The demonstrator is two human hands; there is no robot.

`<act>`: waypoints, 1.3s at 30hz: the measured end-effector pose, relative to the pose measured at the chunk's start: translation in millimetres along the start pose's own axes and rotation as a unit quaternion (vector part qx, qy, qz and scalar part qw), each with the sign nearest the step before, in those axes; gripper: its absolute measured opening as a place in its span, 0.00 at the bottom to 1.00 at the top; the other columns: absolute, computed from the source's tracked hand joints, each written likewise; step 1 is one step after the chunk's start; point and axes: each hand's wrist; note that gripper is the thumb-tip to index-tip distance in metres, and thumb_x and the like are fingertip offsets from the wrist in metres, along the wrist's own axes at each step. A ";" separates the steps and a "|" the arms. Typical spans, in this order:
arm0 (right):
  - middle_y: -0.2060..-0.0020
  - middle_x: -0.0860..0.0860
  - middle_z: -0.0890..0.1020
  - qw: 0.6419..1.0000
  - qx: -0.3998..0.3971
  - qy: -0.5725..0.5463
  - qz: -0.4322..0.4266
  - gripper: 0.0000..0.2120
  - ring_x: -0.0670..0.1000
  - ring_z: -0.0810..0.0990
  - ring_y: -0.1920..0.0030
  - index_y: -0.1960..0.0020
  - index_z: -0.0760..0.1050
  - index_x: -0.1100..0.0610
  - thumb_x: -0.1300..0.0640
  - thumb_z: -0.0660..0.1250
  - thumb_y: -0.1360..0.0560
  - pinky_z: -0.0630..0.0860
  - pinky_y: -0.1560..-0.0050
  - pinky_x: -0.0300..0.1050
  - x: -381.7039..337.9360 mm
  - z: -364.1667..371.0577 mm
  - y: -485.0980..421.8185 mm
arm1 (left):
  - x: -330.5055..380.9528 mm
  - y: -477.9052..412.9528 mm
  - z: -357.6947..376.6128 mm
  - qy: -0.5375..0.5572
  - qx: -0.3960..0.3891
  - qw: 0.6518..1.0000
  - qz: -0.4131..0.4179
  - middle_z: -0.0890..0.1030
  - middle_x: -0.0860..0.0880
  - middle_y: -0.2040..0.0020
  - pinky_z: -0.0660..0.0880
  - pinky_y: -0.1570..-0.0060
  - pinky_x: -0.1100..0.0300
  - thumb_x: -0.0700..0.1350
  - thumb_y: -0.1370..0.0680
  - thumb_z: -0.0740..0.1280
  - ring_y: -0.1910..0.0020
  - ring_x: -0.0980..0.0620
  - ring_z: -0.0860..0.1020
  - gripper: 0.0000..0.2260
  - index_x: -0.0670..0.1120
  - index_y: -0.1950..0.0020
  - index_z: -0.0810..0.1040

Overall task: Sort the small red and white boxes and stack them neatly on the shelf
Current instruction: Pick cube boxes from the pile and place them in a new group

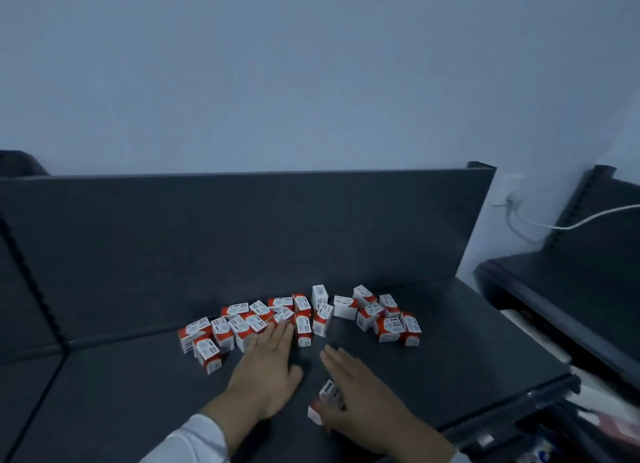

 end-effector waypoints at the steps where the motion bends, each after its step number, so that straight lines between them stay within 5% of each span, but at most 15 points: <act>1: 0.20 0.43 0.45 1.000 -0.014 -0.003 -0.016 0.38 0.42 0.41 0.22 0.19 0.46 0.52 0.40 0.58 0.22 0.42 0.23 0.40 4.5 -0.6 -1.1 | 3.2 0.9 2.2 0.005 0.005 1.000 -0.008 0.40 0.49 0.20 0.38 0.25 0.54 0.53 0.19 0.53 0.21 0.51 0.39 0.33 0.46 0.20 0.39; 7: 0.21 0.43 0.44 0.992 -0.094 0.023 -0.076 0.40 0.44 0.42 0.22 0.20 0.44 0.50 0.38 0.60 0.23 0.41 0.25 0.39 26.8 -0.5 -10.8 | 14.3 19.5 8.2 0.022 0.021 0.998 -0.054 0.39 0.51 0.20 0.36 0.27 0.59 0.52 0.20 0.51 0.22 0.53 0.39 0.32 0.46 0.20 0.40; 14: 0.21 0.41 0.46 0.992 -0.119 -0.025 -0.027 0.38 0.50 0.46 0.21 0.20 0.42 0.46 0.38 0.58 0.21 0.48 0.23 0.47 32.7 0.1 -23.0 | 7.2 38.5 3.0 0.022 0.027 0.995 -0.092 0.40 0.50 0.20 0.34 0.29 0.61 0.51 0.18 0.53 0.23 0.56 0.37 0.31 0.47 0.20 0.39; 20: 0.21 0.44 0.50 0.995 -0.083 -0.021 -0.041 0.44 0.46 0.49 0.22 0.20 0.45 0.50 0.28 0.51 0.27 0.47 0.22 0.45 35.6 -2.4 -32.4 | 4.2 34.6 7.3 0.060 0.038 0.996 -0.062 0.44 0.53 0.20 0.34 0.29 0.64 0.48 0.19 0.56 0.22 0.58 0.40 0.31 0.50 0.20 0.44; 29: 0.21 0.46 0.55 0.998 -0.024 -0.047 -0.040 0.27 0.44 0.52 0.23 0.20 0.51 0.52 0.46 0.50 0.16 0.49 0.23 0.40 69.3 -0.7 -35.7 | 45.0 7.4 36.1 0.107 -0.010 0.991 0.075 0.47 0.60 0.23 0.35 0.30 0.68 0.54 0.20 0.61 0.24 0.63 0.44 0.32 0.53 0.20 0.50; 36: 0.26 0.45 0.65 0.994 0.084 -0.032 -0.058 0.21 0.44 0.61 0.26 0.25 0.67 0.52 0.50 0.53 0.17 0.53 0.28 0.36 97.5 -11.2 -36.7 | 54.5 -13.9 56.2 0.071 0.026 0.994 0.073 0.49 0.58 0.21 0.38 0.29 0.66 0.48 0.16 0.53 0.22 0.59 0.46 0.25 0.55 0.20 0.50; 39: 0.31 0.45 0.71 0.989 0.134 -0.013 -0.061 0.22 0.46 0.66 0.29 0.31 0.74 0.52 0.47 0.53 0.20 0.58 0.28 0.41 107.0 -14.5 -36.7 | 53.6 -18.6 55.2 0.073 0.033 0.994 0.069 0.49 0.59 0.21 0.39 0.29 0.66 0.47 0.16 0.54 0.22 0.58 0.46 0.25 0.56 0.21 0.50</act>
Point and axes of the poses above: each hand's wrist, its own y-axis away from the middle knuckle, its own z-axis out of the palm, x = y × z
